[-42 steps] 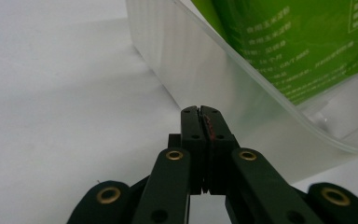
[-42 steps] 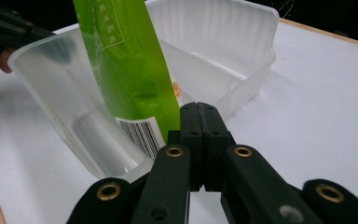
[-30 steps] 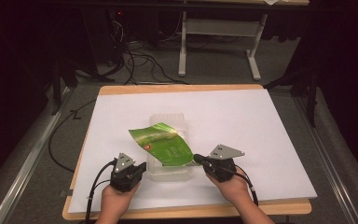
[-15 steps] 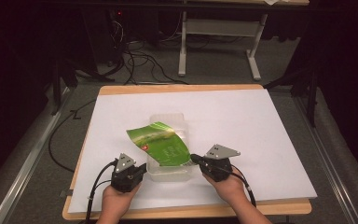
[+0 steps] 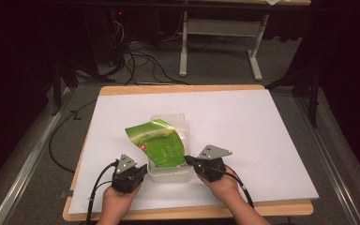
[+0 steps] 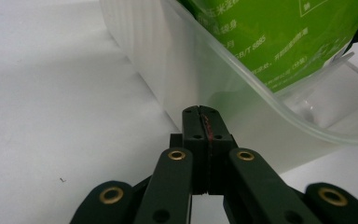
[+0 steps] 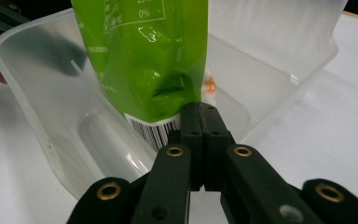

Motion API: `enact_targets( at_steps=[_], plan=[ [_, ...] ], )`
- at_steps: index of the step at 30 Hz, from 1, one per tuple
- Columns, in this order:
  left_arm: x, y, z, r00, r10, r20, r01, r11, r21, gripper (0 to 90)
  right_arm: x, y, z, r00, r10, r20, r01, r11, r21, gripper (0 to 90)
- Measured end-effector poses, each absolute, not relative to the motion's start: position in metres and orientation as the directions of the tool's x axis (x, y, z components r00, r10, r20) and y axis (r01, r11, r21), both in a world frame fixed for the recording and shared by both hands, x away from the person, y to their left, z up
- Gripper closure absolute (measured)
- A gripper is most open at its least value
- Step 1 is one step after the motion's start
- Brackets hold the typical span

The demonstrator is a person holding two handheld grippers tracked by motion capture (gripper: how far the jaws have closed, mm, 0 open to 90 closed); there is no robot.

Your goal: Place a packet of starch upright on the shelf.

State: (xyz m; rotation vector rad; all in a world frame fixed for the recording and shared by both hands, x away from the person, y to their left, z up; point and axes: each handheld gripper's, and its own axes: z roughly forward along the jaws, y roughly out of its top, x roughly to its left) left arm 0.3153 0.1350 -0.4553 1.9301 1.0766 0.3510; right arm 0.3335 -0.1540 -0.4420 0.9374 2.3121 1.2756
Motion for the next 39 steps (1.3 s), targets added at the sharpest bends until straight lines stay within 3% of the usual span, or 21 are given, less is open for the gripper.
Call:
enact_targets(
  at_steps=[13,17,32,39],
  plan=[
    [0.316,0.135,-0.457,0.582,0.797,-0.160,0.554,-0.245,0.796,89.7,0.337,-0.152,-0.447,-0.729,0.684,0.043,0.403,0.377,0.834,90.0],
    [0.315,0.135,-0.455,0.572,0.809,-0.135,0.543,-0.250,0.802,85.5,0.336,-0.154,-0.444,-0.722,0.691,0.024,0.392,0.381,0.838,90.0],
    [0.313,0.134,-0.452,0.572,0.812,-0.118,0.521,-0.249,0.817,88.1,0.330,-0.158,-0.430,-0.719,0.695,0.020,0.356,0.343,0.869,90.0],
    [0.313,0.135,-0.451,0.573,0.810,-0.125,0.520,-0.242,0.819,87.5,0.328,-0.161,-0.405,-0.730,0.682,0.039,0.301,0.271,0.914,73.3]
  ],
)
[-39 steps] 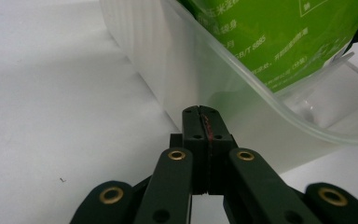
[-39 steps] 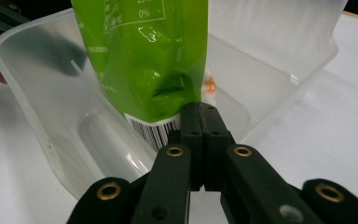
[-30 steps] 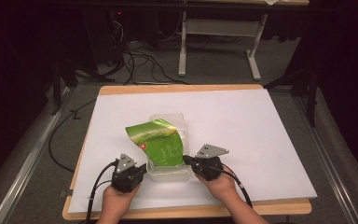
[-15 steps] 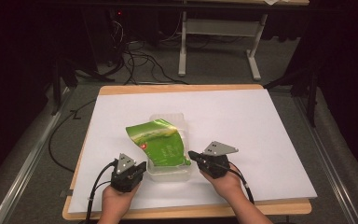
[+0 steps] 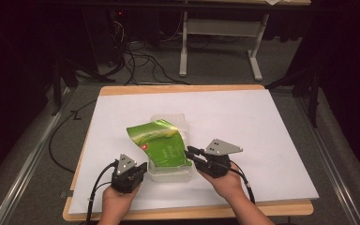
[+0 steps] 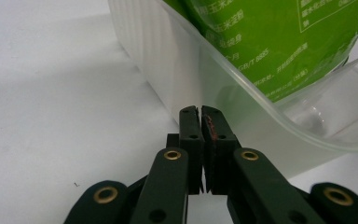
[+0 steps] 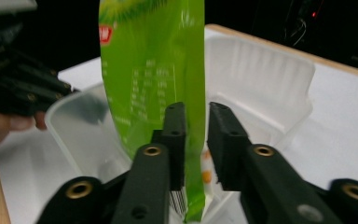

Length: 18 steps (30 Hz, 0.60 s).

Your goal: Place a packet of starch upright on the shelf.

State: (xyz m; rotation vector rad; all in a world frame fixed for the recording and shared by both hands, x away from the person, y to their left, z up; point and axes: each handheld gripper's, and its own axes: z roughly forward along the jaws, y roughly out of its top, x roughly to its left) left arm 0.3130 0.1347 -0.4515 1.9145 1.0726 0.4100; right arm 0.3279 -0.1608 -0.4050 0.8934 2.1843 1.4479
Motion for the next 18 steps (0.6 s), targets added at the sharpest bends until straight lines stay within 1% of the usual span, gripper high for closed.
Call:
enact_targets(
  at_steps=[1,5,8,11,13,17,18],
  plan=[
    [0.313,0.134,-0.451,0.573,0.810,-0.125,0.520,-0.242,0.819,87.4,0.327,-0.162,-0.403,-0.731,0.681,0.052,0.301,0.253,0.919,70.7],
    [0.313,0.134,-0.452,0.574,0.809,-0.128,0.521,-0.240,0.819,87.5,0.326,-0.165,-0.394,-0.734,0.674,0.087,0.284,0.188,0.940,55.5],
    [0.312,0.133,-0.452,0.570,0.812,-0.128,0.522,-0.237,0.820,88.2,0.327,-0.160,-0.390,-0.735,0.668,0.120,0.286,0.145,0.947,47.1],
    [0.311,0.133,-0.452,0.569,0.812,-0.130,0.521,-0.233,0.821,89.2,0.332,-0.150,-0.389,-0.733,0.671,0.112,0.284,0.152,0.947,44.6],
    [0.310,0.133,-0.452,0.569,0.812,-0.132,0.521,-0.231,0.821,90.0,0.340,-0.143,-0.390,-0.731,0.668,0.138,0.309,0.145,0.940,43.5],
    [0.312,0.133,-0.454,0.569,0.810,-0.142,0.528,-0.228,0.818,90.0,0.353,-0.134,-0.392,-0.721,0.679,0.142,0.337,0.165,0.927,43.5],
    [0.313,0.133,-0.454,0.571,0.808,-0.145,0.531,-0.229,0.815,90.0,0.357,-0.132,-0.392,-0.720,0.679,0.143,0.342,0.168,0.925,45.1]
  ],
)
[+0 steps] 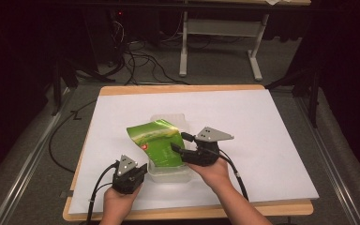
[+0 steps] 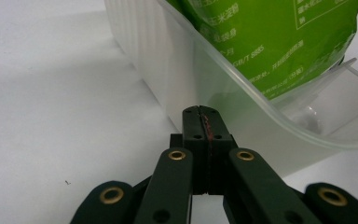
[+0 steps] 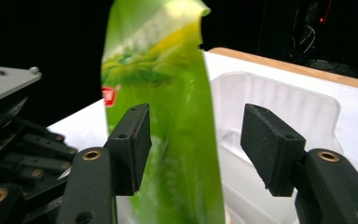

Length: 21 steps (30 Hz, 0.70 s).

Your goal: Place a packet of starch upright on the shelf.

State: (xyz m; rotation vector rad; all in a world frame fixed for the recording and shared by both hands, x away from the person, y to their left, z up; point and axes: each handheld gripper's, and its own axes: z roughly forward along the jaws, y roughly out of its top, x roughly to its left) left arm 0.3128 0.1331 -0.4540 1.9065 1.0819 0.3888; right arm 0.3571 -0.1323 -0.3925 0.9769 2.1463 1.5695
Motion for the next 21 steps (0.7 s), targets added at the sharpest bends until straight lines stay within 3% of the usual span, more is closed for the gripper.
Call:
enact_targets(
  at_steps=[6,18,21],
  plan=[
    [0.312,0.133,-0.453,0.571,0.809,-0.139,0.530,-0.234,0.815,90.0,0.356,-0.126,-0.398,-0.748,0.655,0.110,0.335,0.230,0.914,84.2],
    [0.312,0.133,-0.453,0.571,0.809,-0.139,0.531,-0.235,0.814,89.9,0.347,-0.149,-0.421,-0.730,0.671,0.128,0.342,0.197,0.919,86.3],
    [0.314,0.136,-0.449,0.571,0.810,-0.131,0.523,-0.236,0.819,84.1,0.346,-0.148,-0.417,-0.727,0.678,0.108,0.340,0.219,0.915,72.6]
  ],
)
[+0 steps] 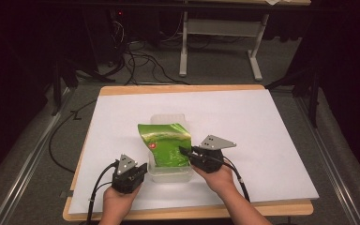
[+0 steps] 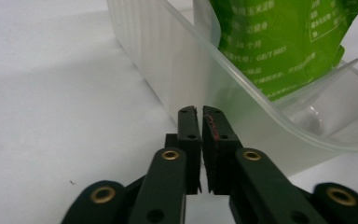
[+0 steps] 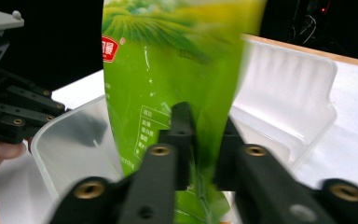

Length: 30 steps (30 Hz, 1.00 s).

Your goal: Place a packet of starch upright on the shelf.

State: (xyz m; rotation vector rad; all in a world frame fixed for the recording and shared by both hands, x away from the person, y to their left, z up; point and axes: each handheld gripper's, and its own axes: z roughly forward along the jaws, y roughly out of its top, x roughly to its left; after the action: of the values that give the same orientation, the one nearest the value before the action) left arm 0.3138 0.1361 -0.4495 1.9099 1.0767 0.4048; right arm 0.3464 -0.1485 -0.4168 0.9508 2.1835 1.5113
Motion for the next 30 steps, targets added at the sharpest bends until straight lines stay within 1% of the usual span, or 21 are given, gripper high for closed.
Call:
enact_targets(
  at_steps=[2,4,6,8,9,14,17,19,20,23,25,30],
  plan=[
    [0.314,0.141,-0.445,0.567,0.814,-0.127,0.512,-0.227,0.829,81.4,0.346,-0.152,-0.415,-0.730,0.674,0.113,0.339,0.214,0.916,64.4],
    [0.315,0.149,-0.441,0.558,0.820,-0.123,0.503,-0.217,0.836,76.6,0.344,-0.157,-0.412,-0.731,0.672,0.117,0.344,0.215,0.914,54.3],
    [0.317,0.157,-0.438,0.549,0.825,-0.130,0.503,-0.203,0.840,70.4,0.341,-0.165,-0.408,-0.728,0.676,0.119,0.347,0.213,0.913,49.7],
    [0.319,0.166,-0.436,0.552,0.822,-0.140,0.510,-0.200,0.837,63.7,0.337,-0.176,-0.405,-0.718,0.687,0.116,0.342,0.203,0.918,48.9],
    [0.320,0.170,-0.435,0.548,0.826,-0.131,0.507,-0.204,0.838,61.7,0.336,-0.182,-0.403,-0.710,0.694,0.119,0.344,0.195,0.919,48.9],
    [0.324,0.192,-0.430,0.514,0.857,-0.050,0.488,-0.244,0.838,52.7,0.332,-0.222,-0.398,-0.644,0.763,0.058,0.345,0.222,0.912,47.7],
    [0.327,0.204,-0.433,0.484,0.875,-0.014,0.504,-0.266,0.821,50.6,0.330,-0.247,-0.403,-0.593,0.804,0.039,0.357,0.219,0.908,45.4],
    [0.330,0.210,-0.435,0.471,0.882,-0.022,0.524,-0.259,0.811,49.3,0.326,-0.263,-0.411,-0.547,0.836,0.033,0.376,0.211,0.902,42.6],
    [0.332,0.212,-0.438,0.464,0.885,-0.045,0.543,-0.244,0.804,48.6,0.326,-0.268,-0.414,-0.537,0.843,0.037,0.382,0.203,0.902,41.2],
    [0.334,0.211,-0.442,0.452,0.890,-0.061,0.567,-0.234,0.790,47.2,0.323,-0.283,-0.431,-0.501,0.859,0.105,0.425,0.138,0.895,39.6],
    [0.335,0.208,-0.443,0.452,0.889,-0.070,0.568,-0.226,0.791,46.1,0.326,-0.285,-0.435,-0.500,0.859,0.107,0.458,0.157,0.875,36.6],
    [0.334,0.206,-0.443,0.451,0.890,-0.067,0.574,-0.232,0.785,45.0,0.329,-0.288,-0.439,-0.488,0.866,0.113,0.471,0.152,0.869,36.5]
  ],
)
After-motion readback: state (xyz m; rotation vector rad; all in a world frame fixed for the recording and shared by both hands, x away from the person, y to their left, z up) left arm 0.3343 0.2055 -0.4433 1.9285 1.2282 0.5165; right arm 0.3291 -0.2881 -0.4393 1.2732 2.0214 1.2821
